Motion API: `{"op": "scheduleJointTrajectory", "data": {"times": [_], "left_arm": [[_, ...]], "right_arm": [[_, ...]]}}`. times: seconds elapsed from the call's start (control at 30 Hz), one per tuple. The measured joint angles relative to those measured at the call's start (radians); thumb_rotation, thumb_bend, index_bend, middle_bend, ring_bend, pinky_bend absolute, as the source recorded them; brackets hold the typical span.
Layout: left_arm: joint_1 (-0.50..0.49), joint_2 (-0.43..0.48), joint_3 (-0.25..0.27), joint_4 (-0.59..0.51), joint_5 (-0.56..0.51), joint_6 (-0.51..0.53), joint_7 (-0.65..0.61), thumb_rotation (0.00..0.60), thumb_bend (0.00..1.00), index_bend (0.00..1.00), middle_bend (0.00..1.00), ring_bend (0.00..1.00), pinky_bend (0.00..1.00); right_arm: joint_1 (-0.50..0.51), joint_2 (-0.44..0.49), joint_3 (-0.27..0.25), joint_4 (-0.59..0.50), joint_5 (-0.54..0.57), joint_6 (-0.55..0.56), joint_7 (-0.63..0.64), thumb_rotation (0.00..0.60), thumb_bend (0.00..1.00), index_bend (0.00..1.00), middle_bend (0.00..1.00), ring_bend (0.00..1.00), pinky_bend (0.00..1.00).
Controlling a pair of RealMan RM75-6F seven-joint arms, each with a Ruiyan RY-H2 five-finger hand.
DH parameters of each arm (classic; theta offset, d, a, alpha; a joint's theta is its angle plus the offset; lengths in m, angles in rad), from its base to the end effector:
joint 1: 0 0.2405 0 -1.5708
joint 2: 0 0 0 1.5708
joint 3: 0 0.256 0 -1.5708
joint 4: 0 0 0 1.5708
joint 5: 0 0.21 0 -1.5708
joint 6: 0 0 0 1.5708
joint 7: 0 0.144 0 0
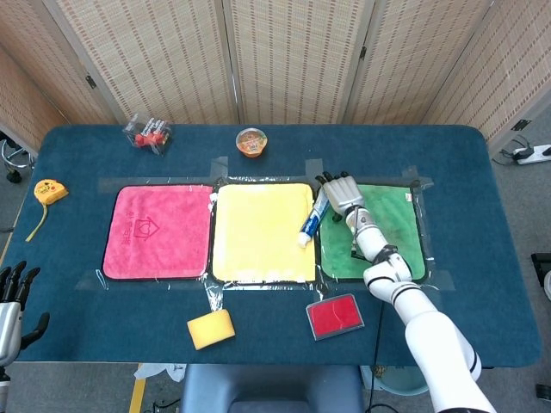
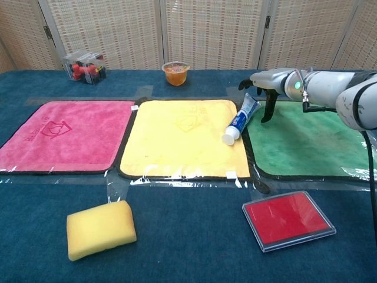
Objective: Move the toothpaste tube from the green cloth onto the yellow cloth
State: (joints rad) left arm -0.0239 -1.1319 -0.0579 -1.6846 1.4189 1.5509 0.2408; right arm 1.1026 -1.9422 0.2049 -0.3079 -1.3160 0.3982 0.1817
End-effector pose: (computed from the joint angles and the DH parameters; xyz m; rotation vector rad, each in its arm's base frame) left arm -0.3129 0.1620 0.1623 -1.3002 -0.8134 -0.7339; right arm -0.1704 -0.4951 -0.0448 1.8576 -0.8878 0.5581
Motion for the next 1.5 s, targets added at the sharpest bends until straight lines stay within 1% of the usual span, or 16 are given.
{"op": "scheduleJointTrajectory", "data": {"times": [0.2, 0.47, 0.67, 0.83, 1.03, 1.23, 1.33, 1.5], "left_arm": [[0.004, 0.000, 0.000, 0.003, -0.002, 0.003, -0.006, 0.600, 0.38, 0.16, 0.08, 0.07, 0.00], [0.003, -0.004, 0.002, 0.004, 0.007, 0.003, -0.008, 0.600, 0.38, 0.16, 0.08, 0.07, 0.00], [0.014, 0.002, 0.003, 0.004, 0.006, 0.015, -0.017, 0.600, 0.38, 0.16, 0.08, 0.07, 0.00], [0.015, 0.003, 0.006, 0.003, 0.010, 0.014, -0.018, 0.600, 0.38, 0.16, 0.08, 0.07, 0.00], [0.015, 0.002, 0.005, 0.007, 0.012, 0.014, -0.024, 0.600, 0.38, 0.16, 0.08, 0.07, 0.00], [0.009, 0.002, 0.001, 0.008, 0.018, 0.010, -0.028, 0.600, 0.38, 0.16, 0.08, 0.07, 0.00], [0.005, 0.002, -0.003, 0.009, 0.018, 0.008, -0.031, 0.600, 0.38, 0.16, 0.08, 0.07, 0.00], [-0.009, 0.002, -0.012, 0.012, 0.020, -0.005, -0.035, 0.600, 0.38, 0.16, 0.08, 0.07, 0.00]], "right_arm": [[0.000, 0.009, -0.006, -0.058, -0.015, 0.006, 0.041, 0.600, 0.27, 0.10, 0.12, 0.23, 0.13], [-0.002, 0.062, -0.029, -0.228, -0.065, 0.063, 0.103, 0.600, 0.27, 0.10, 0.12, 0.23, 0.13], [0.009, 0.072, -0.036, -0.310, -0.094, 0.123, 0.119, 0.600, 0.27, 0.10, 0.13, 0.23, 0.13], [0.018, 0.074, -0.037, -0.330, -0.105, 0.151, 0.099, 0.600, 0.27, 0.10, 0.13, 0.22, 0.13], [0.004, 0.093, -0.031, -0.330, -0.086, 0.176, 0.051, 0.600, 0.27, 0.09, 0.12, 0.20, 0.13], [-0.028, 0.150, -0.024, -0.370, -0.075, 0.223, 0.036, 0.600, 0.27, 0.08, 0.11, 0.19, 0.13], [-0.054, 0.198, -0.025, -0.417, -0.075, 0.262, 0.028, 0.600, 0.27, 0.08, 0.11, 0.19, 0.13], [-0.116, 0.306, -0.031, -0.538, -0.076, 0.344, -0.003, 0.600, 0.27, 0.07, 0.11, 0.18, 0.13]]}}
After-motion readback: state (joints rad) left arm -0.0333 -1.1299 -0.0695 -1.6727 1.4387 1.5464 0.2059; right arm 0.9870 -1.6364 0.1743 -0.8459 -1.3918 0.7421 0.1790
